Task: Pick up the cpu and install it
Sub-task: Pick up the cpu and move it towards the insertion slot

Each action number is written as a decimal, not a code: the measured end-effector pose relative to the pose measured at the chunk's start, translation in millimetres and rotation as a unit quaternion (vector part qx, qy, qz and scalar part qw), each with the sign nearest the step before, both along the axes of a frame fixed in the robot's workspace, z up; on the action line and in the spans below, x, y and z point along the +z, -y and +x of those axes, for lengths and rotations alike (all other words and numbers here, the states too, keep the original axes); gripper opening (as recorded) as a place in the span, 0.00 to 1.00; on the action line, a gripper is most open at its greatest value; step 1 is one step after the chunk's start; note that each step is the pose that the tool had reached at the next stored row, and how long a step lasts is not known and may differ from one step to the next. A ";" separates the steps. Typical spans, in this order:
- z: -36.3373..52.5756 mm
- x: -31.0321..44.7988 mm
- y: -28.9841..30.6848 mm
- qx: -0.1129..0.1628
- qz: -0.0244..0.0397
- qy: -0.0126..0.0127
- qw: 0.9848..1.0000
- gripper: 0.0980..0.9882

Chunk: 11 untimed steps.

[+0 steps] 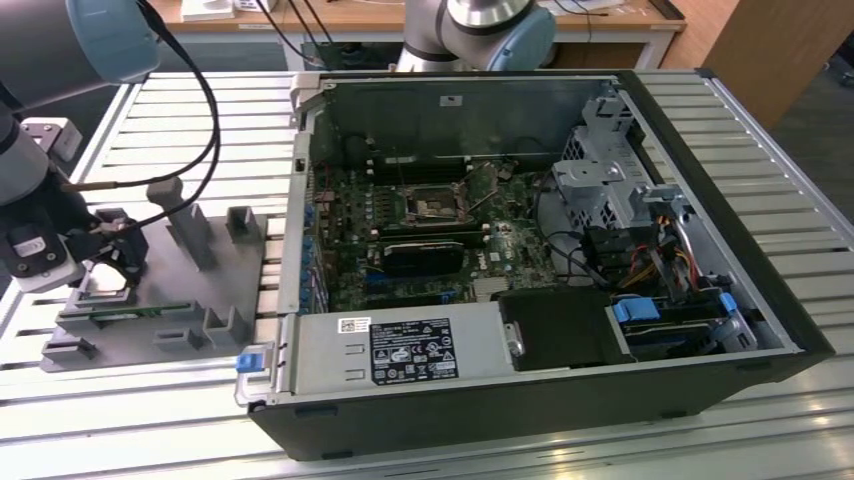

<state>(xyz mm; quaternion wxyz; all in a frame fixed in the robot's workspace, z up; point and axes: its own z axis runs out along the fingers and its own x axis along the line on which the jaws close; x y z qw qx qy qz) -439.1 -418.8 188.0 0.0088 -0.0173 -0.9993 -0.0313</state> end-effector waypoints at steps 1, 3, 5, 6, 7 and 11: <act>-0.1 -0.3 -0.3 0.000 0.000 0.000 1.000 0.67; -0.1 -0.9 -0.8 0.000 0.000 0.000 1.000 0.67; -0.2 -1.8 -1.1 0.000 0.000 0.000 1.000 0.67; -0.4 -2.2 -1.2 0.000 0.000 0.000 1.000 0.67; -0.4 -2.3 -1.4 0.000 0.000 0.000 1.000 0.67; -1.6 -3.0 -1.9 0.000 0.001 0.000 1.000 0.58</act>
